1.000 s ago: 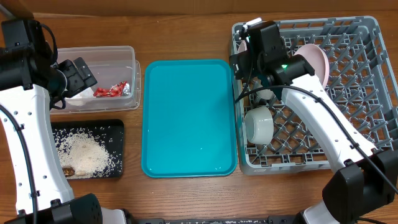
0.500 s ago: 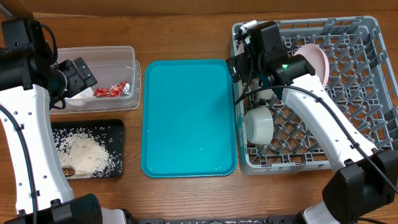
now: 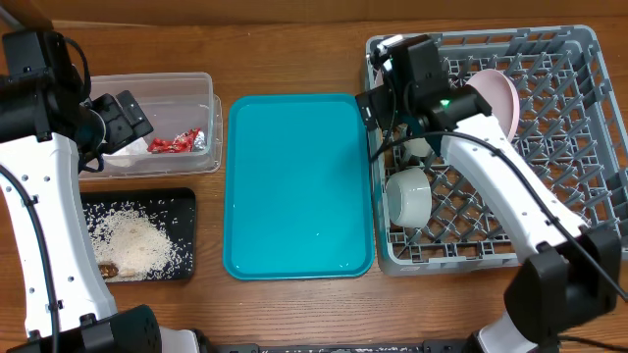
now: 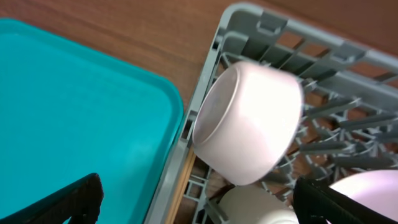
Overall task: Sort waste into correct bins and load items into the dishwasher
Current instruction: 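Open the right gripper and release the plate upright in the rack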
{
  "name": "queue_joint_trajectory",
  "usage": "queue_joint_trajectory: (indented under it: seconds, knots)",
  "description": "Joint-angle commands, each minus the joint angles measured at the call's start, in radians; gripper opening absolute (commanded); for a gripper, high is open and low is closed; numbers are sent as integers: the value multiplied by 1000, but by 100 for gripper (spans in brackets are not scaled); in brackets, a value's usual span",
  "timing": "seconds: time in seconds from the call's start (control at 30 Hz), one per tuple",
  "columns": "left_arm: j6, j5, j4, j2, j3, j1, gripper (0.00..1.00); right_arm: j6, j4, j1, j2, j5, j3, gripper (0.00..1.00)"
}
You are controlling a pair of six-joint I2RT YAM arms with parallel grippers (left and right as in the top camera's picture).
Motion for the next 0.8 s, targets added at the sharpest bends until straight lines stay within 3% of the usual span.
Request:
queue_joint_trajectory:
  seconds: [0.0,0.4,0.77]
  knots:
    - [-14,4,3,5,0,-1,100,-3,1,-5,35,-9,23,100]
    - [-14,4,3,5,0,-1,100,-3,1,-2,-15,-9,23,100]
    - [-14,4,4,5,0,-1,100,-3,1,-2,-404,-9,23,100]
